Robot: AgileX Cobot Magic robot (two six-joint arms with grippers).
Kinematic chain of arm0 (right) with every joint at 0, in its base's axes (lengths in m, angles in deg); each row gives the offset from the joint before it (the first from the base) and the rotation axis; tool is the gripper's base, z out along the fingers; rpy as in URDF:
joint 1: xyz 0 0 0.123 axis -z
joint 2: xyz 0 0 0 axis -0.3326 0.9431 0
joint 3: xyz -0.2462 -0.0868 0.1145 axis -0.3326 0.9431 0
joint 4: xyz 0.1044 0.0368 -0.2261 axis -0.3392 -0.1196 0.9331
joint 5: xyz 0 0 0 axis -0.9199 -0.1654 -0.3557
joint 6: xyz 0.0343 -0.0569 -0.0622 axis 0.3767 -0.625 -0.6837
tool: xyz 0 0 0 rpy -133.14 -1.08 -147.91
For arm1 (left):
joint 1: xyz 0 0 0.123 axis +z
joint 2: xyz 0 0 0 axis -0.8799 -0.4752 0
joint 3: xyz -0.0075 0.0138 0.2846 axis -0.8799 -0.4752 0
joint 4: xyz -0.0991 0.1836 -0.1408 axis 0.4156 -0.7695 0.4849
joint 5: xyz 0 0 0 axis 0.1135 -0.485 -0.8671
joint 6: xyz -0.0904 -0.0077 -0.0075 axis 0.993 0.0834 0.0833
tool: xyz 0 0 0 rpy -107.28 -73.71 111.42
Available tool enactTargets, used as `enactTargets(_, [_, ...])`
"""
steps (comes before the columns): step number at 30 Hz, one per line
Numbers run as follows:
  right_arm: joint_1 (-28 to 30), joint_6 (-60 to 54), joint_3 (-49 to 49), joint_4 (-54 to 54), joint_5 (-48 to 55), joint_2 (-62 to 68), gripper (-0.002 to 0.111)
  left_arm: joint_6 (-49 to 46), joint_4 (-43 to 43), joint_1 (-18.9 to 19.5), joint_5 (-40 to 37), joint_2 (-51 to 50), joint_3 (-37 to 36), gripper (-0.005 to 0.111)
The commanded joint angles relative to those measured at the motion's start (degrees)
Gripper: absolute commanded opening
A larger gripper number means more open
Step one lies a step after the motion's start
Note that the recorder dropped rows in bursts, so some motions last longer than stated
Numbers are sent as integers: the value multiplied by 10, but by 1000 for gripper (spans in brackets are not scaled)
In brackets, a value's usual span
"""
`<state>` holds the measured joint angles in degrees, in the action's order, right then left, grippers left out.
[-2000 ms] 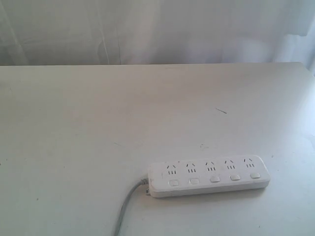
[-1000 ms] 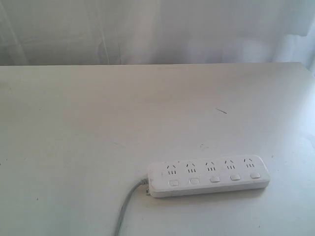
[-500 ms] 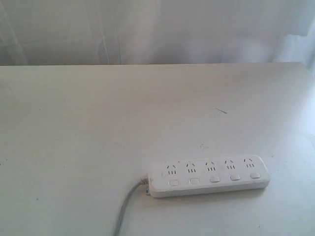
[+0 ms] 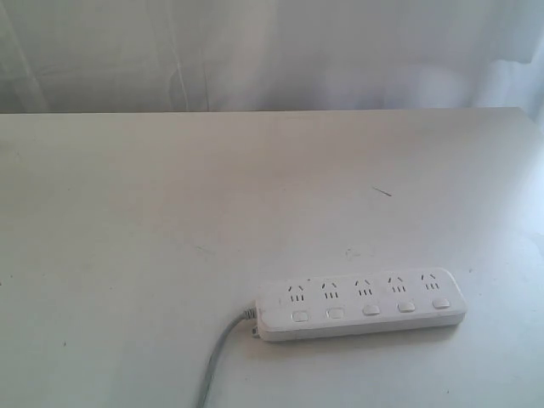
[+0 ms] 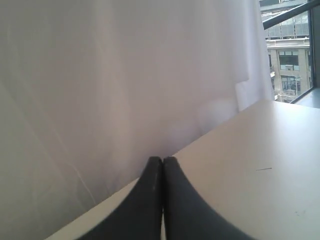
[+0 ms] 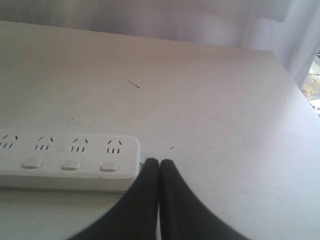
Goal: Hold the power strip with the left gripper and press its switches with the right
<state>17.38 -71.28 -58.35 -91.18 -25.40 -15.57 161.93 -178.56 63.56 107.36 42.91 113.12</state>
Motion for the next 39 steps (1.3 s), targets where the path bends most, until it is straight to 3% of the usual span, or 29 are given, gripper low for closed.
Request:
enactTargets(1, [-2,2,3,2,-5,-3,0,-80,21,-4,-7,1,5,0])
enactTargets(4, [-2,2,3,2,-5,-3,0,-143,36,-4,-21,-8,5,0])
enactTargets(17, [-2,2,3,2,-5,-3,0,-250,97,-10,-125,-102,4,0])
enactTargets(22, [-2,2,3,2,-5,-3,0,-438,254,-54,-167,-120,4,0])
enactTargets(27, [-2,2,3,2,-5,-3,0,-664,431,-160,-291,-128,4,0])
enactTargets(31, [-2,2,3,2,-5,-3,0,-830,546,-291,-414,-138,5,0])
enactTargets(32, [-2,2,3,2,-5,-3,0,-928,618,-359,-481,-152,13,0])
enactTargets(33, [-2,2,3,2,-5,-3,0,-971,657,-390,-516,-161,20,0])
enactTargets(34, [-2,2,3,2,-5,-3,0,-1042,721,-438,-574,-180,42,0])
enactTargets(36, [-2,2,3,2,-5,-3,0,-1128,806,-494,-674,-217,93,0])
enactTargets(39, [-2,2,3,2,-5,-3,0,-1178,852,-529,-824,-280,181,0])
